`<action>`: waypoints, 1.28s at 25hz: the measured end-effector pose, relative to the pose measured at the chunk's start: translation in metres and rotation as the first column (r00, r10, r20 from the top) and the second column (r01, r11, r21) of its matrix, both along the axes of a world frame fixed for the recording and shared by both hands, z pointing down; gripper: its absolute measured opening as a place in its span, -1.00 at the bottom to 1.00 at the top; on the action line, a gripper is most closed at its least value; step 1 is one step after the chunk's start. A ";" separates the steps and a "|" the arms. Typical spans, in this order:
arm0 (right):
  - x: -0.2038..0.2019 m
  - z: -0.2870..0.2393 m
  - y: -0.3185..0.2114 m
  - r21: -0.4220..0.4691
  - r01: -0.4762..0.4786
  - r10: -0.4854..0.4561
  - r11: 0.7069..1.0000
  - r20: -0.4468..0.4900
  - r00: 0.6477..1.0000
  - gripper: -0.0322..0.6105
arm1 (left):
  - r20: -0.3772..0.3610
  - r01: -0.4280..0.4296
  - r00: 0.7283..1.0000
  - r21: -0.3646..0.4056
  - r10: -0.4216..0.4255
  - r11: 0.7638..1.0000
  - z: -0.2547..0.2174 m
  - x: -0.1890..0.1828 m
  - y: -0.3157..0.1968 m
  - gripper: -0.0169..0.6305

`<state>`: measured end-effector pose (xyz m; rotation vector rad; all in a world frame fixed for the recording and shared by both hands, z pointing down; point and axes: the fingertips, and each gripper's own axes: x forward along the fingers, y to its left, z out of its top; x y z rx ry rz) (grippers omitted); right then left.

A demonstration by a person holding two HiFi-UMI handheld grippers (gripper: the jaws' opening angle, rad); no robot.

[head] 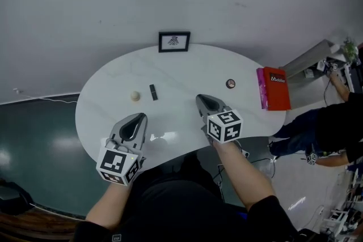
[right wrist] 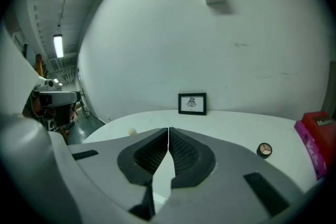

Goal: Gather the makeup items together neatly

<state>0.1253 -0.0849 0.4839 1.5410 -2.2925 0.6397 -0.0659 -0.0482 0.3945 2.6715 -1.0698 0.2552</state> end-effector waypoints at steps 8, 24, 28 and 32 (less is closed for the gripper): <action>0.119 0.020 0.000 -0.033 -0.031 0.031 0.999 -0.002 1.000 -0.78 | -0.023 0.035 0.999 -0.016 -0.035 0.999 0.002 0.103 -0.013 -0.88; 0.229 0.086 -0.026 -0.117 0.080 -0.090 0.990 -0.080 0.993 -0.65 | 0.015 0.070 0.997 -0.055 -0.069 0.996 0.019 0.240 -0.036 -0.88; 0.237 0.112 -0.040 -0.130 0.071 -0.088 0.989 -0.131 0.987 -0.29 | 0.049 0.072 0.996 -0.083 -0.068 0.994 0.036 0.242 -0.040 -0.88; 0.238 0.134 -0.056 -0.155 0.091 -0.114 0.984 -0.148 0.982 -0.25 | 0.058 0.112 0.993 -0.116 -0.105 0.987 0.056 0.237 -0.046 -0.88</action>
